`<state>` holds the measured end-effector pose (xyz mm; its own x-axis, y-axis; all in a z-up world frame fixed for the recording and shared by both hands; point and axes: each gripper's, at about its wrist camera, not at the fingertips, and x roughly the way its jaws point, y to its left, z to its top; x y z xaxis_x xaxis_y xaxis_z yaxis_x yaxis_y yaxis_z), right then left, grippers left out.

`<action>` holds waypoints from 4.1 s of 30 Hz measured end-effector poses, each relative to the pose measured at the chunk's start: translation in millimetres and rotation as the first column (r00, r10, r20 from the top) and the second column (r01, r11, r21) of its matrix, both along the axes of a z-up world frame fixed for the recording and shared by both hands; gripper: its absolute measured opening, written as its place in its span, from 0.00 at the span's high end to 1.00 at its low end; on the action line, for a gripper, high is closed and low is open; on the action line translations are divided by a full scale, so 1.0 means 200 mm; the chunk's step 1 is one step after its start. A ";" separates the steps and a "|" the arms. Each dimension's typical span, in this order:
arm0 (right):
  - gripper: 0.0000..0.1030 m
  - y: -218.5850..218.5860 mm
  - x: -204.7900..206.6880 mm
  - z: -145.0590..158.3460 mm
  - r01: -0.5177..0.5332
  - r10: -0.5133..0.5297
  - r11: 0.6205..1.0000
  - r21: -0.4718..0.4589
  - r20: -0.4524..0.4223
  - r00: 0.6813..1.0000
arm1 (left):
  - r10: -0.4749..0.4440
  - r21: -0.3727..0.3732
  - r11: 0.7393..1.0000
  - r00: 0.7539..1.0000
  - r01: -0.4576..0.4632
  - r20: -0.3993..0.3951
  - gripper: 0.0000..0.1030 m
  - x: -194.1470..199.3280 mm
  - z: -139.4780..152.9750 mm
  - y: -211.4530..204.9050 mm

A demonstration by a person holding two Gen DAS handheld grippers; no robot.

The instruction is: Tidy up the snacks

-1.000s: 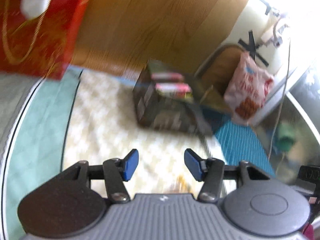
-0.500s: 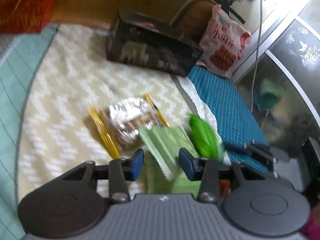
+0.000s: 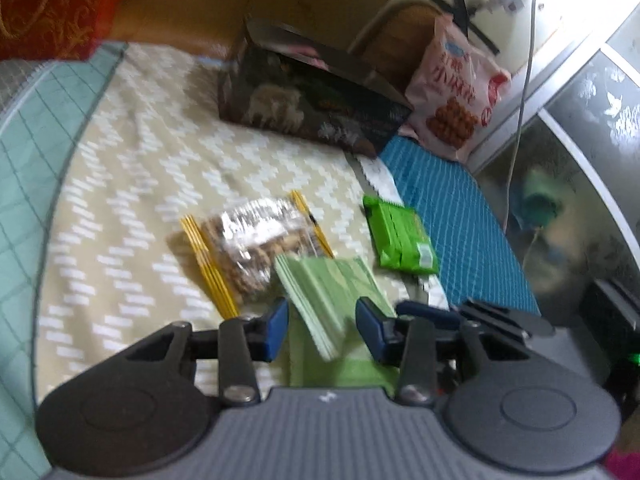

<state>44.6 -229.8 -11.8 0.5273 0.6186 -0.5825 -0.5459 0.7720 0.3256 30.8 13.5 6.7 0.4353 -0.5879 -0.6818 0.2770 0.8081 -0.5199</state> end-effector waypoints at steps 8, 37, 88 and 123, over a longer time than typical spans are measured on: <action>0.72 -0.01 0.01 0.22 0.011 -0.008 1.000 -0.020 0.175 0.984 | -0.013 -0.018 1.000 0.997 0.014 0.082 0.73 0.07 0.16 -0.02; 0.54 -0.17 0.49 0.21 0.056 -0.058 0.998 0.023 0.068 0.996 | 0.046 0.045 0.997 0.976 -0.056 0.214 0.53 0.70 0.32 -0.11; 0.77 0.00 0.22 0.18 0.148 -0.129 0.986 -0.071 0.221 0.967 | 0.038 0.017 0.999 0.997 -0.039 0.070 0.58 0.38 0.15 -0.20; 0.57 -0.50 0.28 0.30 0.348 -0.353 0.936 0.059 0.198 0.914 | 0.090 0.218 0.963 0.951 -0.160 0.296 0.54 0.52 0.43 -0.11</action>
<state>100.6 -329.9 48.0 0.8176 0.3837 -0.4293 -0.2973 0.9199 0.2559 135.6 -8.7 92.6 0.6887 -0.3529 -0.6334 0.2724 0.9355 -0.2250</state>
